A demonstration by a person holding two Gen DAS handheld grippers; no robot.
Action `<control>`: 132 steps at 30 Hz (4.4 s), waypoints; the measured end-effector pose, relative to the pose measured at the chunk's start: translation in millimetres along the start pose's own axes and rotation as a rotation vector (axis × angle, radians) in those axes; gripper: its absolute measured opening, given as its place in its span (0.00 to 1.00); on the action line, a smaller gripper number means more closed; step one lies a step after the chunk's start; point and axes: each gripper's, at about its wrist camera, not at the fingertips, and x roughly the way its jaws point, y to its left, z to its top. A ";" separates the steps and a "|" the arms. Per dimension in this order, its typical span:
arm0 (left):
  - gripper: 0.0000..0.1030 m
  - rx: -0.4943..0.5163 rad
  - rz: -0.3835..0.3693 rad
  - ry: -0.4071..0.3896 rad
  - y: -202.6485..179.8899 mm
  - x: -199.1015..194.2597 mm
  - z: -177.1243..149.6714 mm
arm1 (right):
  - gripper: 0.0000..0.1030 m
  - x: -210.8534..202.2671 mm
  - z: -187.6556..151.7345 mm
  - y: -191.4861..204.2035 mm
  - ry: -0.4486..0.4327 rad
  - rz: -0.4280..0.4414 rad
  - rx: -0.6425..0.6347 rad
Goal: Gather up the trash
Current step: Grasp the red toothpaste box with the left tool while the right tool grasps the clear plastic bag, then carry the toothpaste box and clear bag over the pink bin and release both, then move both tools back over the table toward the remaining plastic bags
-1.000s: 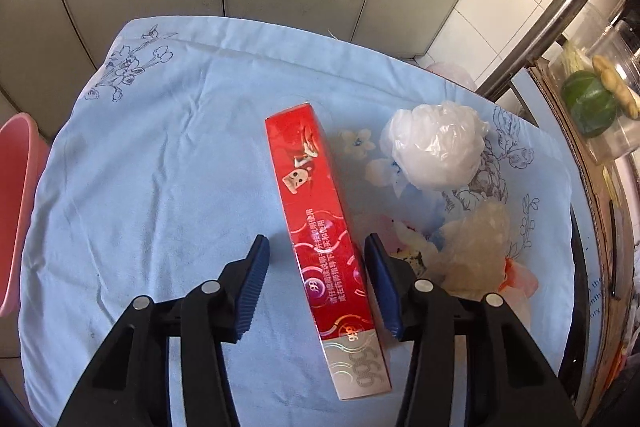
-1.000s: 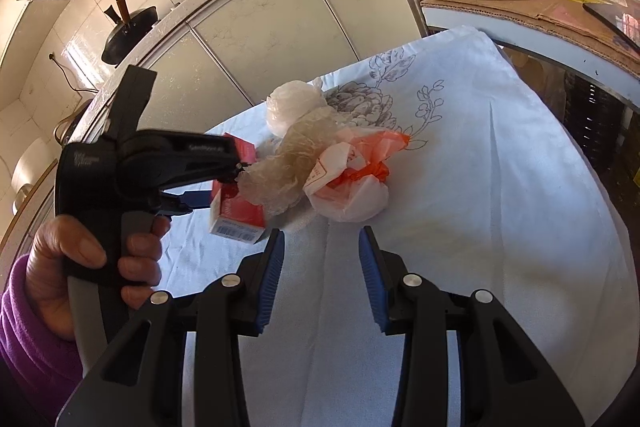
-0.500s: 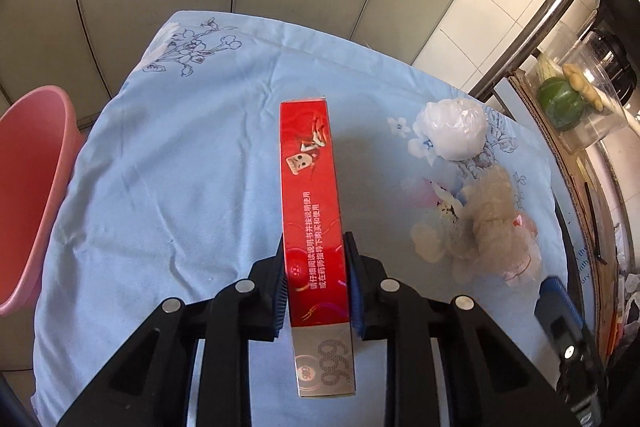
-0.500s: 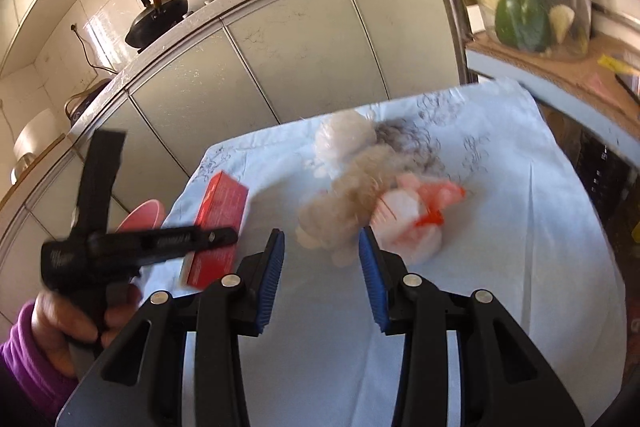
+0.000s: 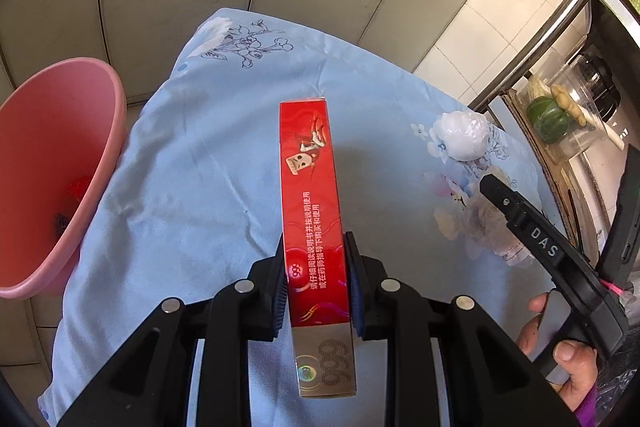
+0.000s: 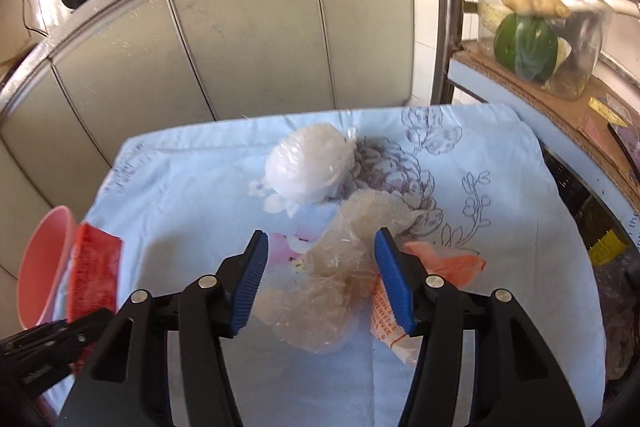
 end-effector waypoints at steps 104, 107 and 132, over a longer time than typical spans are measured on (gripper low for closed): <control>0.30 -0.338 0.312 -0.327 215.8 -78.5 -3.9 | 0.38 5.9 -44.7 298.6 0.096 0.552 -0.517; 0.33 -0.344 0.304 -0.326 216.1 -79.1 -4.4 | 0.39 7.7 -44.7 296.0 0.105 0.554 -0.501; 0.37 -0.327 0.319 -0.340 199.7 -96.7 -7.7 | 0.46 -23.1 -45.5 260.5 0.057 0.585 -0.461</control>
